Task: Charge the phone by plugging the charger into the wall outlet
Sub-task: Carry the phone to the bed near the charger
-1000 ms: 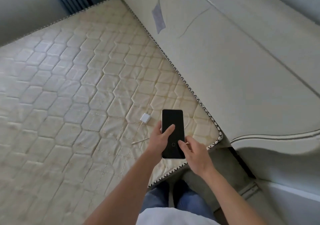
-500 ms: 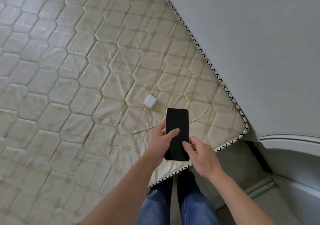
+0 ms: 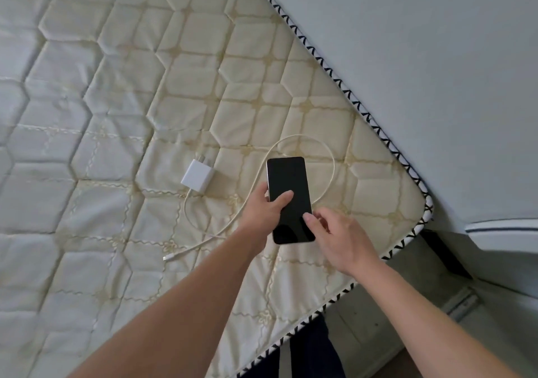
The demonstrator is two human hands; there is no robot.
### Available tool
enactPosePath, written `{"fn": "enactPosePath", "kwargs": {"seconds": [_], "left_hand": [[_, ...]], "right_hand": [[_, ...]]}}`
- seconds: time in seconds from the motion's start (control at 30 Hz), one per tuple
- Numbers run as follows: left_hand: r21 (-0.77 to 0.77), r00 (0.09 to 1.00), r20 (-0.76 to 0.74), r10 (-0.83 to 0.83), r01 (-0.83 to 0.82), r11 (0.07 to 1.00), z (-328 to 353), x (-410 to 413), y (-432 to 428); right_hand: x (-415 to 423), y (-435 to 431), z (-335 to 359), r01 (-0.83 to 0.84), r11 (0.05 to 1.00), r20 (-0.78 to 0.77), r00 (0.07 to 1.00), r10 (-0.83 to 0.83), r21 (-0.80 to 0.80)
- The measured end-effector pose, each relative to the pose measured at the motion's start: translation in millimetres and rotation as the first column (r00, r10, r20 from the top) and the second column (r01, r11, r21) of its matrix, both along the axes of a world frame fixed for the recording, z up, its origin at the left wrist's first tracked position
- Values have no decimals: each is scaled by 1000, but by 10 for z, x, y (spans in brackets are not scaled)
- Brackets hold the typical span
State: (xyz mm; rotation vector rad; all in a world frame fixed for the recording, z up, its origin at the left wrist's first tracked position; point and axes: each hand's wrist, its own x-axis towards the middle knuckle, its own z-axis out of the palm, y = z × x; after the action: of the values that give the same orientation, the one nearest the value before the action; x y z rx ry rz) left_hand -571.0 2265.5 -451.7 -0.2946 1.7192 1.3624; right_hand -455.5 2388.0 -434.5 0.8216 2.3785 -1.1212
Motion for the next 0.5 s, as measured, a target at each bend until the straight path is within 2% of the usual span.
{"fn": "enactPosePath", "kwargs": {"seconds": [0.1, 0.23, 0.37, 0.5], "left_hand": [[-15, 999, -46, -29, 28, 1000, -164, -169, 186], [-49, 990, -137, -29, 23, 999, -280, -291, 288], [-161, 970, -227, -82, 46, 986, -320, -309, 252], [-361, 886, -378, -269, 126, 924, -303, -283, 243]], "right_hand": [[-25, 170, -216, -9, 991, -34, 999, 14, 134], [35, 264, -401, -68, 932, -54, 994, 93, 356], [115, 223, -503, -135, 893, 10, 989, 145, 429], [208, 189, -558, -209, 863, 72, 977, 198, 459]]}}
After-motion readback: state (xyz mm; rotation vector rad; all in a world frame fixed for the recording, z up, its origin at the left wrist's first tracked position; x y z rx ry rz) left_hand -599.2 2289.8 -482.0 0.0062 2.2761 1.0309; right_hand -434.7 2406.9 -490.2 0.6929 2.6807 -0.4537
